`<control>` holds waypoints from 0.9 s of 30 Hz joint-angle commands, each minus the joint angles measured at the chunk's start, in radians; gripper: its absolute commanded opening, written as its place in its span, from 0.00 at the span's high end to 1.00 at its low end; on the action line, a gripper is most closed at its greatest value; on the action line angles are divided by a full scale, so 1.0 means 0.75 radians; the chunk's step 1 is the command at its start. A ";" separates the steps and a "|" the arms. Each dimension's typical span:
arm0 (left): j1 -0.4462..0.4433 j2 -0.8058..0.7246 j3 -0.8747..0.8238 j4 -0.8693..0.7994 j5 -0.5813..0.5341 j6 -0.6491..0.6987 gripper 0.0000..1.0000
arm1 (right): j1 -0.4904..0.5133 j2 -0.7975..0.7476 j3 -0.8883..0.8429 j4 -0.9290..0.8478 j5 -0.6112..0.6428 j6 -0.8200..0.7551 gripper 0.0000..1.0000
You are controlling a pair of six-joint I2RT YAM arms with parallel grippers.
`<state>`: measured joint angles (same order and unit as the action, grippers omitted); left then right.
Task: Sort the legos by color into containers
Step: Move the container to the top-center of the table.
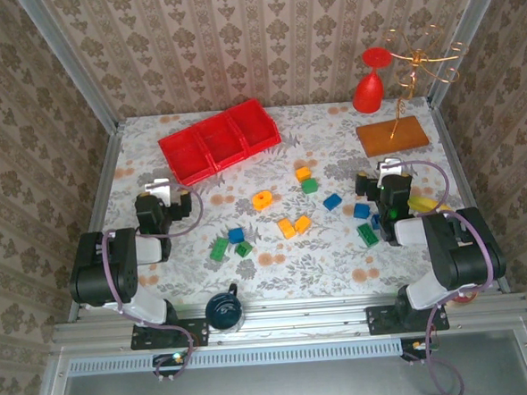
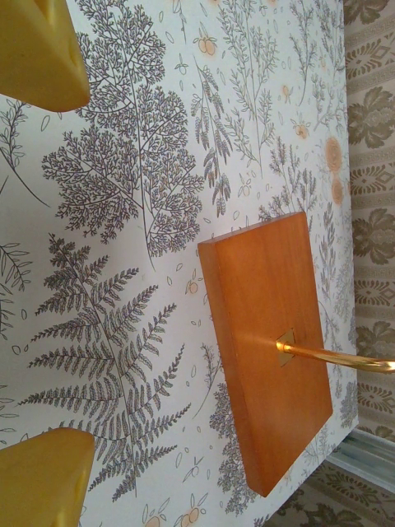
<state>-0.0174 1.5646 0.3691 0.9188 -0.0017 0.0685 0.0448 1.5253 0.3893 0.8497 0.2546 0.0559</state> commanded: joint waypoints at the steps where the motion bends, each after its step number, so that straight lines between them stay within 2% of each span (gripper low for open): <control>1: -0.001 -0.060 -0.004 0.035 -0.030 -0.001 0.00 | 0.008 0.001 0.004 0.046 -0.004 0.009 0.00; 5: -0.010 -0.148 -0.020 -0.011 -0.076 -0.007 0.00 | 0.008 -0.039 0.029 -0.034 -0.020 0.001 0.00; 11: -0.041 -0.342 0.024 -0.227 -0.208 -0.012 0.00 | 0.010 -0.169 0.025 -0.142 0.028 0.015 0.00; 16: -0.067 -0.472 0.205 -0.519 -0.304 -0.228 0.00 | 0.010 -0.338 0.107 -0.470 0.117 0.066 0.00; 20: -0.120 -0.394 0.411 -0.706 -0.286 -0.394 0.00 | 0.010 -0.393 0.200 -0.707 0.125 0.084 0.00; 27: -0.274 -0.062 0.846 -1.016 -0.317 -0.513 0.00 | 0.032 -0.434 0.357 -1.054 0.225 0.208 0.00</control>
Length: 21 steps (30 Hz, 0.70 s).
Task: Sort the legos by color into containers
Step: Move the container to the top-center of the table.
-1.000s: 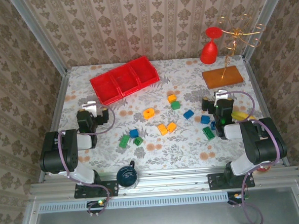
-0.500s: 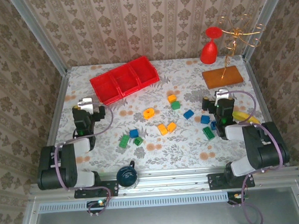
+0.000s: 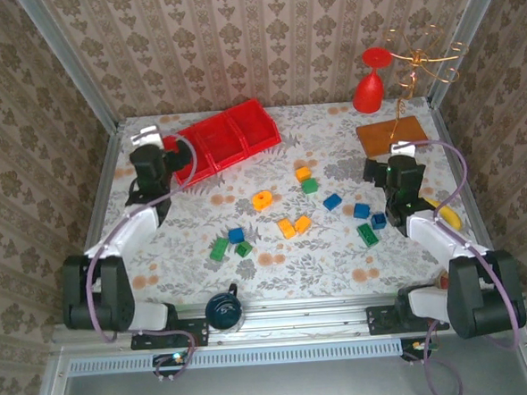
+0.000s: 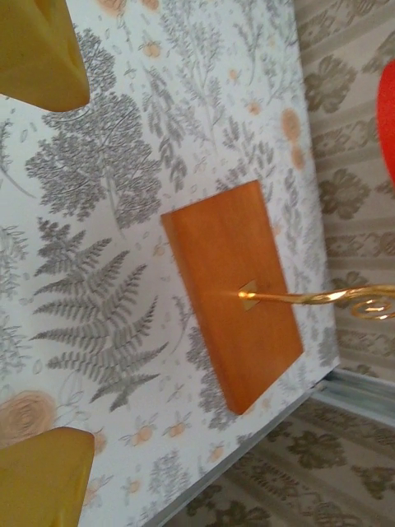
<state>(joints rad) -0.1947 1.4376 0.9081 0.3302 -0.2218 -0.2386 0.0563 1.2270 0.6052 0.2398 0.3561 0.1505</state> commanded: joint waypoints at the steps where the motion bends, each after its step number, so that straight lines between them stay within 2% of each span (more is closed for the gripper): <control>1: -0.051 0.159 0.191 -0.278 -0.022 -0.107 0.00 | 0.019 -0.041 0.089 -0.283 0.097 0.096 0.00; 6: -0.104 0.459 0.547 -0.551 -0.012 -0.111 0.00 | 0.041 -0.037 0.206 -0.532 0.139 0.170 0.00; 10: -0.108 0.626 0.719 -0.681 -0.004 -0.140 0.01 | 0.054 -0.024 0.293 -0.728 0.150 0.224 0.00; 15: -0.108 0.779 0.855 -0.775 0.018 -0.143 0.12 | 0.076 -0.028 0.356 -0.882 0.119 0.269 0.00; 21: -0.108 0.891 0.934 -0.804 0.078 -0.123 0.26 | 0.118 -0.056 0.376 -0.958 0.072 0.328 0.01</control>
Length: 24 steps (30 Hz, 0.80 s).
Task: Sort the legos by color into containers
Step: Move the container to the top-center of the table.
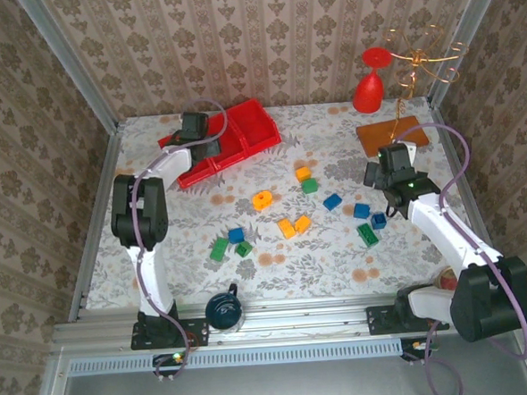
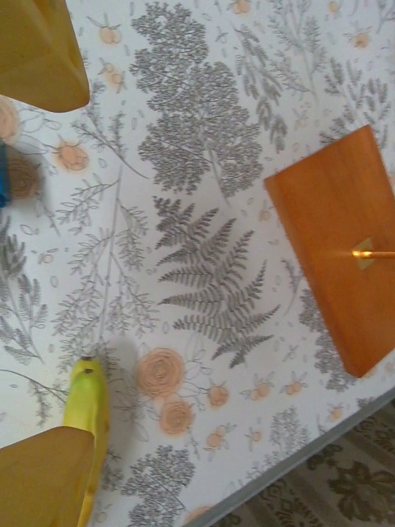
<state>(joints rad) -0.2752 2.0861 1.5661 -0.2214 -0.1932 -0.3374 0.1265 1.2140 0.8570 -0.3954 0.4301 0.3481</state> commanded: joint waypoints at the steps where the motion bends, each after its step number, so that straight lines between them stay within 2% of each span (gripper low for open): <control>1: 0.000 0.035 0.060 -0.066 0.051 0.016 0.29 | 0.032 -0.043 0.043 -0.120 -0.026 0.071 0.01; 10: -0.015 0.070 0.040 -0.049 0.118 0.053 0.52 | 0.106 -0.042 0.072 -0.182 0.001 0.112 0.05; 20: -0.077 0.059 0.002 -0.080 0.098 0.065 0.63 | 0.173 -0.040 0.061 -0.219 0.002 0.160 0.06; 24: -0.090 0.035 -0.043 -0.056 0.102 0.064 0.65 | 0.183 -0.026 0.097 -0.262 0.006 0.161 0.06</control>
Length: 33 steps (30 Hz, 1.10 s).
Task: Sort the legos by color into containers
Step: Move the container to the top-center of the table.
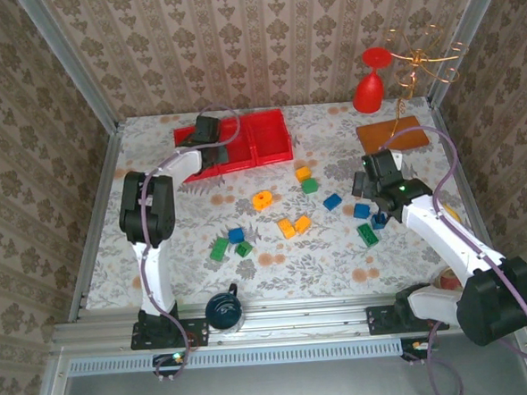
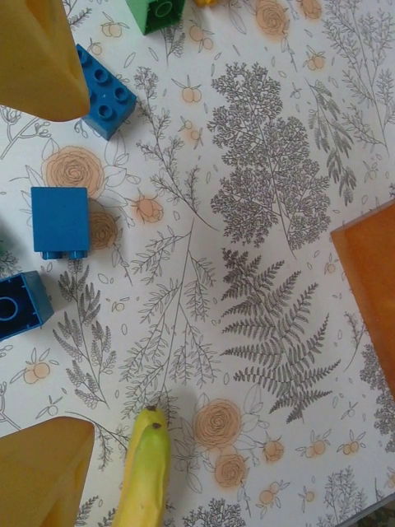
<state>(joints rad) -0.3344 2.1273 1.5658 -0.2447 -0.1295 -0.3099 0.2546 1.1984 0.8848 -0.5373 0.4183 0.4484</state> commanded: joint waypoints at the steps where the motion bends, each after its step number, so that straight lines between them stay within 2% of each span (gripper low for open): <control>1: -0.014 -0.024 -0.051 -0.020 0.021 0.025 0.65 | 0.016 -0.003 0.069 -0.085 0.023 0.031 0.07; 9: -0.048 -0.012 -0.051 -0.017 0.045 0.027 0.65 | 0.051 0.004 0.073 -0.112 0.014 0.073 0.07; 23: -0.153 0.122 0.190 -0.114 0.062 0.002 0.65 | 0.087 0.139 0.164 -0.153 -0.008 0.069 0.07; 33: -0.226 0.201 0.331 -0.169 0.089 0.035 0.65 | 0.097 0.099 0.137 -0.133 -0.001 0.101 0.07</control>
<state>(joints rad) -0.4885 2.2589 1.7729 -0.3428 -0.0864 -0.3099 0.3199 1.2961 0.9863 -0.6144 0.4118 0.4976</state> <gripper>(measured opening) 0.352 0.932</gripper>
